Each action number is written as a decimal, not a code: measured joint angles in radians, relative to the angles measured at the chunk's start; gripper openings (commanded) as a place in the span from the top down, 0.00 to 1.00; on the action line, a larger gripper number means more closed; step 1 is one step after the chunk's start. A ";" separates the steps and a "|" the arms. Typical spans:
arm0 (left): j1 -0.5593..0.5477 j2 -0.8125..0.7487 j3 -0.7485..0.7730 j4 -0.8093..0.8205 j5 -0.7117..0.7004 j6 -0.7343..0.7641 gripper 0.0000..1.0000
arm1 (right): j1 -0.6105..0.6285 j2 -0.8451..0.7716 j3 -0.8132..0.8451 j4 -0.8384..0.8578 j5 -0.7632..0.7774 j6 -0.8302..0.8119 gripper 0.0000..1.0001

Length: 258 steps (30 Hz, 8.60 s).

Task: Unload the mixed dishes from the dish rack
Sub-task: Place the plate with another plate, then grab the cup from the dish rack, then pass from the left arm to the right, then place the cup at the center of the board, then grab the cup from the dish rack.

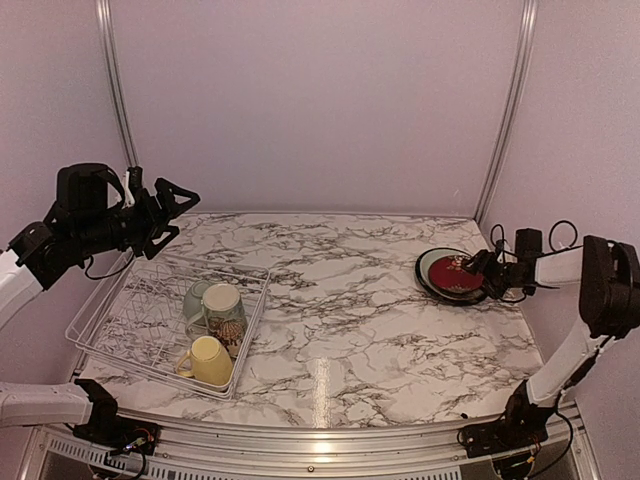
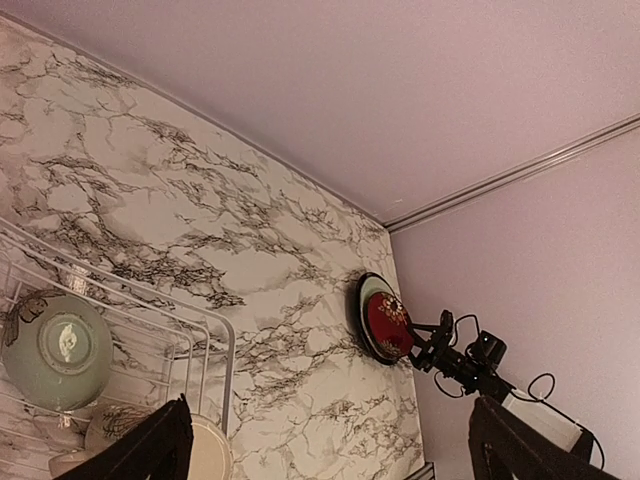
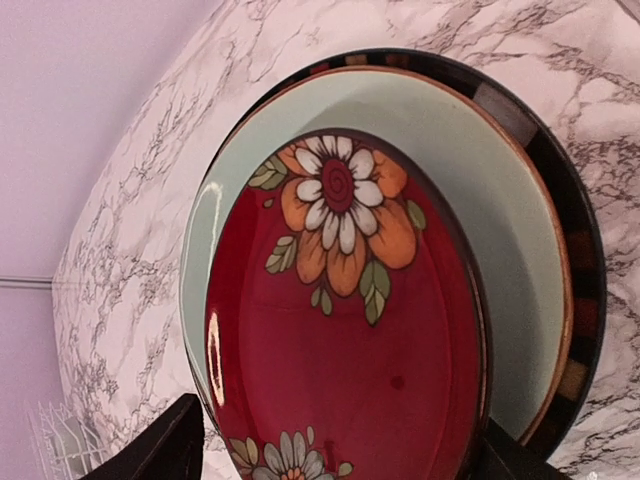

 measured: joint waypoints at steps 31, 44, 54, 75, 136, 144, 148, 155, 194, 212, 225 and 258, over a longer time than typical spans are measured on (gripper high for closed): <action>-0.071 0.050 -0.094 -0.085 0.032 0.047 0.01 | 0.303 -0.148 0.161 -0.173 0.343 -0.233 0.03; -0.219 0.212 0.136 -0.411 -0.288 0.150 0.01 | 0.510 -0.127 0.227 -0.115 0.333 -0.270 0.05; -0.370 0.379 0.273 -0.558 -0.460 0.164 0.01 | 0.544 -0.117 0.229 -0.091 0.306 -0.271 0.05; -0.391 0.583 0.294 -0.624 -0.493 0.224 0.01 | 0.545 -0.119 0.227 -0.062 0.291 -0.271 0.06; -0.314 0.208 0.129 -0.024 -0.330 0.132 1.00 | 0.826 -0.103 0.208 0.385 -0.079 0.196 0.06; -0.278 0.231 0.013 0.327 -0.139 -0.029 1.00 | 0.908 -0.039 0.197 0.627 -0.141 0.387 0.09; -0.277 0.248 -0.035 0.488 -0.066 -0.100 1.00 | 0.925 -0.006 0.199 0.694 -0.160 0.430 0.20; -0.270 0.319 -0.093 0.674 0.010 -0.202 1.00 | 0.937 0.002 0.203 0.835 -0.195 0.502 0.40; -0.184 0.151 0.079 0.226 -0.179 0.176 0.01 | 0.791 -0.372 0.239 -0.708 0.520 -0.206 1.00; -0.184 0.087 0.066 0.124 -0.186 0.243 0.01 | 0.699 -0.267 0.214 -1.021 0.580 -0.180 1.00; -0.184 0.079 0.063 -0.060 -0.197 0.302 0.01 | 0.695 -0.264 0.182 -0.964 0.618 -0.184 0.65; -0.455 0.273 0.118 -0.702 -0.278 0.284 0.01 | 0.800 -0.288 0.506 -0.705 0.518 -0.392 0.28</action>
